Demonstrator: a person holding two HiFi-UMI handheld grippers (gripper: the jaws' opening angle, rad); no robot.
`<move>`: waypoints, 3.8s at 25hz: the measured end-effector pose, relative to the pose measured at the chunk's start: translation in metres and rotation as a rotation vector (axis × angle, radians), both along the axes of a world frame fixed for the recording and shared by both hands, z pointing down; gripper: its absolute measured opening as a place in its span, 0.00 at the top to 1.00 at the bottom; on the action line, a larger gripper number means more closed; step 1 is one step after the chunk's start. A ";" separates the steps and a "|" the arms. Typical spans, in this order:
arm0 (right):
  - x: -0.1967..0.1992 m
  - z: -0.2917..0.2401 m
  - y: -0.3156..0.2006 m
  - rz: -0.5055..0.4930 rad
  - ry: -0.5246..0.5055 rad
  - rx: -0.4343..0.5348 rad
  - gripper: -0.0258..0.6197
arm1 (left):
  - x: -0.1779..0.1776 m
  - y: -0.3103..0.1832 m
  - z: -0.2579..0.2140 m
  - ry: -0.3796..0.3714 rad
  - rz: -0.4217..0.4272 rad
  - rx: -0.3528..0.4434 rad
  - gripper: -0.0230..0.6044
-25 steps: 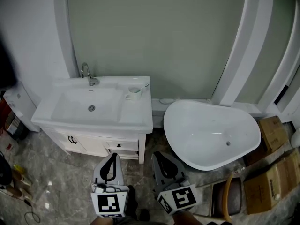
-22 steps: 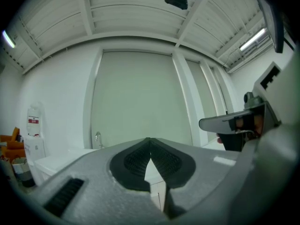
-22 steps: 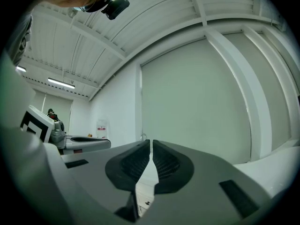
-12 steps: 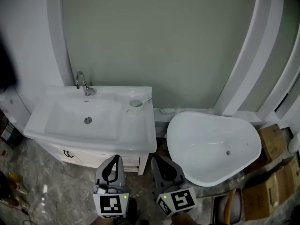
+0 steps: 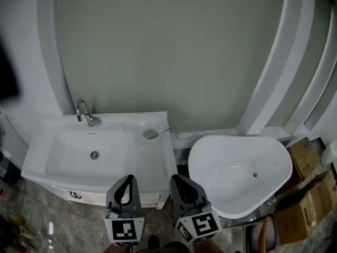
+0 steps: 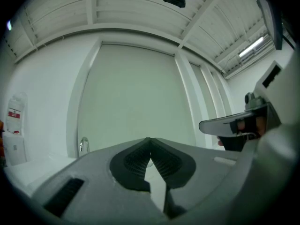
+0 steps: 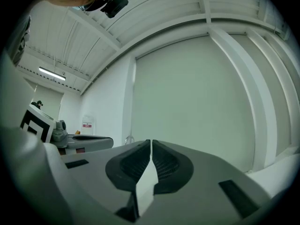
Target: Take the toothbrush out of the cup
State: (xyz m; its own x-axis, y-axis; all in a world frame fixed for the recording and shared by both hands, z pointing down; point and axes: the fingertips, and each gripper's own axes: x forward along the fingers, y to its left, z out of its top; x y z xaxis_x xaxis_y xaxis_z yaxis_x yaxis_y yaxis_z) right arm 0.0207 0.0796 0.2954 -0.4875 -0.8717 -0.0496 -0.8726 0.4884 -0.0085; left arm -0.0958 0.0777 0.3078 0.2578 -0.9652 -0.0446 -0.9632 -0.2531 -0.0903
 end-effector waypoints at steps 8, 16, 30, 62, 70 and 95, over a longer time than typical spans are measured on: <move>0.007 0.002 -0.028 0.052 0.004 -0.006 0.94 | 0.002 -0.031 0.008 0.001 0.038 -0.014 0.94; 0.011 0.006 -0.049 0.067 0.006 -0.018 0.94 | 0.004 -0.053 0.013 -0.001 0.050 -0.032 0.94; 0.037 0.035 -0.137 0.048 -0.017 -0.089 0.94 | 0.019 -0.132 0.036 -0.020 0.015 -0.073 0.94; 0.033 0.053 -0.281 -0.093 -0.014 -0.126 0.94 | 0.021 -0.259 0.038 -0.039 -0.100 -0.091 0.94; 0.020 0.095 -0.292 -0.075 0.002 -0.213 0.94 | 0.011 -0.280 0.065 -0.041 -0.070 -0.144 0.94; 0.011 0.180 -0.331 0.016 -0.040 -0.410 0.67 | -0.012 -0.319 0.131 -0.059 -0.020 -0.280 0.94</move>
